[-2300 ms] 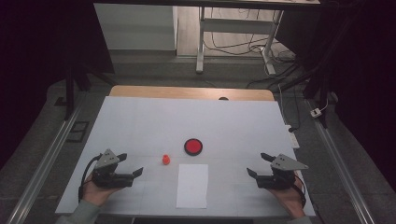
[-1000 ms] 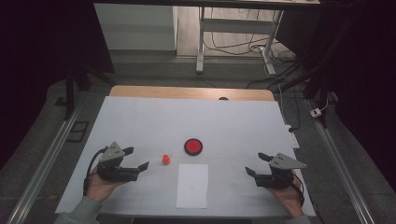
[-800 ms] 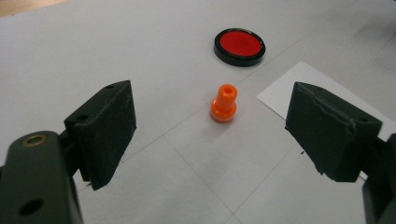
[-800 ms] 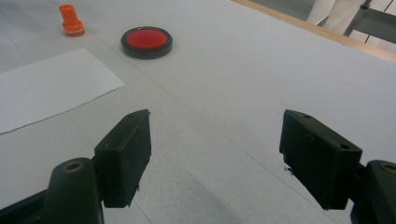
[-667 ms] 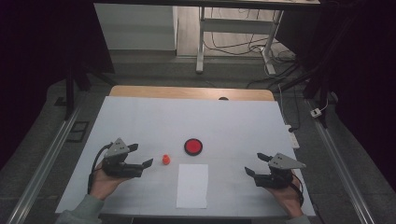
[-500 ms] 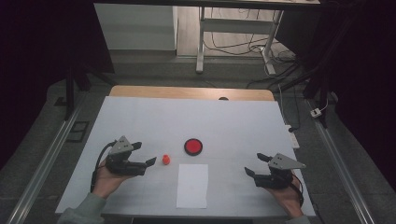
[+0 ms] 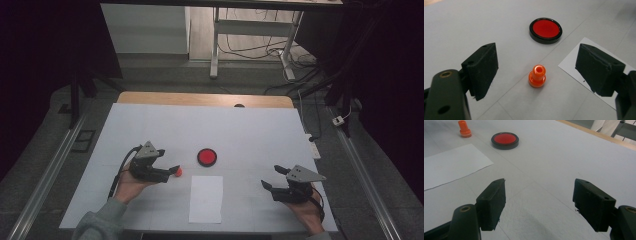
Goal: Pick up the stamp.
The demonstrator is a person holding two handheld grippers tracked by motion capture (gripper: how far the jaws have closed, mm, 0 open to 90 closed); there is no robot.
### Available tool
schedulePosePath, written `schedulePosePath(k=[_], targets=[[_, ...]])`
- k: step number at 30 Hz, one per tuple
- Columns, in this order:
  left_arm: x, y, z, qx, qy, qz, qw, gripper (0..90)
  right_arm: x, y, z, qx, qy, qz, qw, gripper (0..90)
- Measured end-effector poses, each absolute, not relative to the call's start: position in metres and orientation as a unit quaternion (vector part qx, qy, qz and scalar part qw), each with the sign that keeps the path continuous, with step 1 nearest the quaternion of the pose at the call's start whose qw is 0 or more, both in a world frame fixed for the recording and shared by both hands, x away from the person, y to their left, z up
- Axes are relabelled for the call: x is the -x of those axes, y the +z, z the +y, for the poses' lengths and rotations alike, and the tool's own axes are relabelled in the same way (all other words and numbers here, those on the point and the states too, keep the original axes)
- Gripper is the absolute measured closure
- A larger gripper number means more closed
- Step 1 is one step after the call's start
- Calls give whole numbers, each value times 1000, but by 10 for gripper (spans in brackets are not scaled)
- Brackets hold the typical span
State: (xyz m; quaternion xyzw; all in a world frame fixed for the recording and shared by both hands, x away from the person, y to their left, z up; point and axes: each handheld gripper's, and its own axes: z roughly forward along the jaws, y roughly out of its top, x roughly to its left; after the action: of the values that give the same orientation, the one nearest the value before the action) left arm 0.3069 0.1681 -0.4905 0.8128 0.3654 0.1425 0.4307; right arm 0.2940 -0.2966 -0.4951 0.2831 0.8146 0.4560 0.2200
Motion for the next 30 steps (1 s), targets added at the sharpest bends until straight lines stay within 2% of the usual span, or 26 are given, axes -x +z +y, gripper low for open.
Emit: schedulePosePath(k=[15, 30], targets=[[-313, -500, 159, -829, 136, 355, 410, 207, -295, -498, -297, -286, 451, 817, 218, 266], [-320, -515, 150, -853, 135, 329, 381, 353, -296, -499, -298, -288, 443, 820, 219, 268]])
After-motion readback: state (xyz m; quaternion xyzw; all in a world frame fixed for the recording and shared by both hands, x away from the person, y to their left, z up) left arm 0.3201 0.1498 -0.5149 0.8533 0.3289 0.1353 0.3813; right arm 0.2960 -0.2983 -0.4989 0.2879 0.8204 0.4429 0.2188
